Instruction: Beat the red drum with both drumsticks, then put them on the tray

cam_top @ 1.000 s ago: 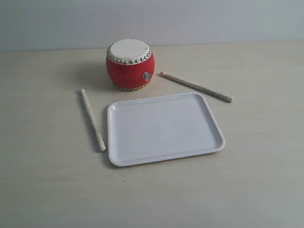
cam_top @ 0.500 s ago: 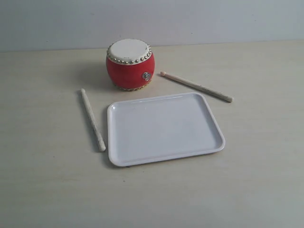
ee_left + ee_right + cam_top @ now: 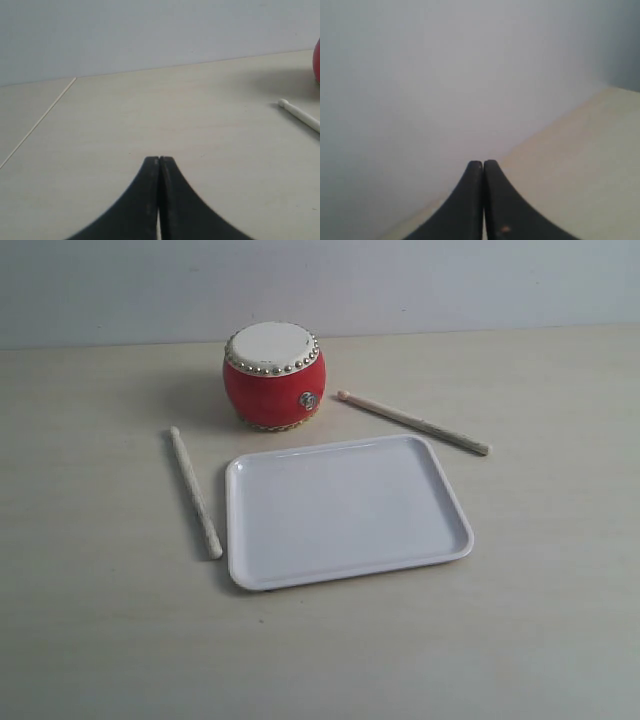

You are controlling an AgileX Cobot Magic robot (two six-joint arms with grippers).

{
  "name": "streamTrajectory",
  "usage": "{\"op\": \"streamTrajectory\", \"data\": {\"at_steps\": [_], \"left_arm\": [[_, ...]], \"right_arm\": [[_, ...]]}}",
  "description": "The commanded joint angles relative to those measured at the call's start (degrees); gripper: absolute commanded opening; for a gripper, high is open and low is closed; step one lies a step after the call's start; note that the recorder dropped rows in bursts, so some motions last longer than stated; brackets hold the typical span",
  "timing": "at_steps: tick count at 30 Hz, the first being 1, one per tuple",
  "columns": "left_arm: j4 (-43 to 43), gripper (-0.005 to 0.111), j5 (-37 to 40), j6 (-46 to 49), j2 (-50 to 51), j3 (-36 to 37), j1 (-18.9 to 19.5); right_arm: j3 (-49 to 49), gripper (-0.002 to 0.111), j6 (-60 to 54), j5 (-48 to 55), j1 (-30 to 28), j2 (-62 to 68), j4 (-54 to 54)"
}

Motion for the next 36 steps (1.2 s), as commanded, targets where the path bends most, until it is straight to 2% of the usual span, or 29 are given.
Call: {"op": "streamTrajectory", "data": {"at_steps": [1, 7, 13, 16, 23, 28, 31, 36], "left_arm": [[-0.46, 0.0, -0.62, -0.13, -0.38, 0.18, -0.05], [-0.46, 0.0, -0.62, -0.25, -0.38, 0.18, -0.05], [-0.46, 0.0, -0.62, -0.13, -0.38, 0.18, -0.05], [-0.46, 0.0, -0.62, -0.13, -0.38, 0.18, -0.05], [-0.46, 0.0, -0.62, -0.13, -0.38, 0.18, -0.05], [-0.46, 0.0, -0.62, -0.13, -0.38, 0.18, -0.05], [-0.46, 0.0, -0.62, -0.13, -0.38, 0.18, -0.05], [-0.46, 0.0, -0.62, -0.13, -0.38, 0.18, -0.05]], "right_arm": [[-12.07, 0.0, -9.05, 10.66, -0.22, 16.94, -0.42], [-33.41, 0.0, -20.86, 37.23, -0.22, 38.91, -0.42], [-51.78, 0.0, -27.88, 61.12, -0.22, 53.96, -0.01], [-58.12, 0.0, -32.2, 69.69, 1.07, 58.86, -0.02], [-69.16, 0.0, -37.37, 71.7, 8.56, 69.57, 0.26], [-72.98, 0.0, -44.64, 71.7, 12.98, 76.41, 0.38], [-75.07, 0.0, -45.97, 71.7, 14.36, 80.68, 0.38], [-77.46, 0.0, -55.28, 71.7, 14.75, 86.68, 1.8]]}}
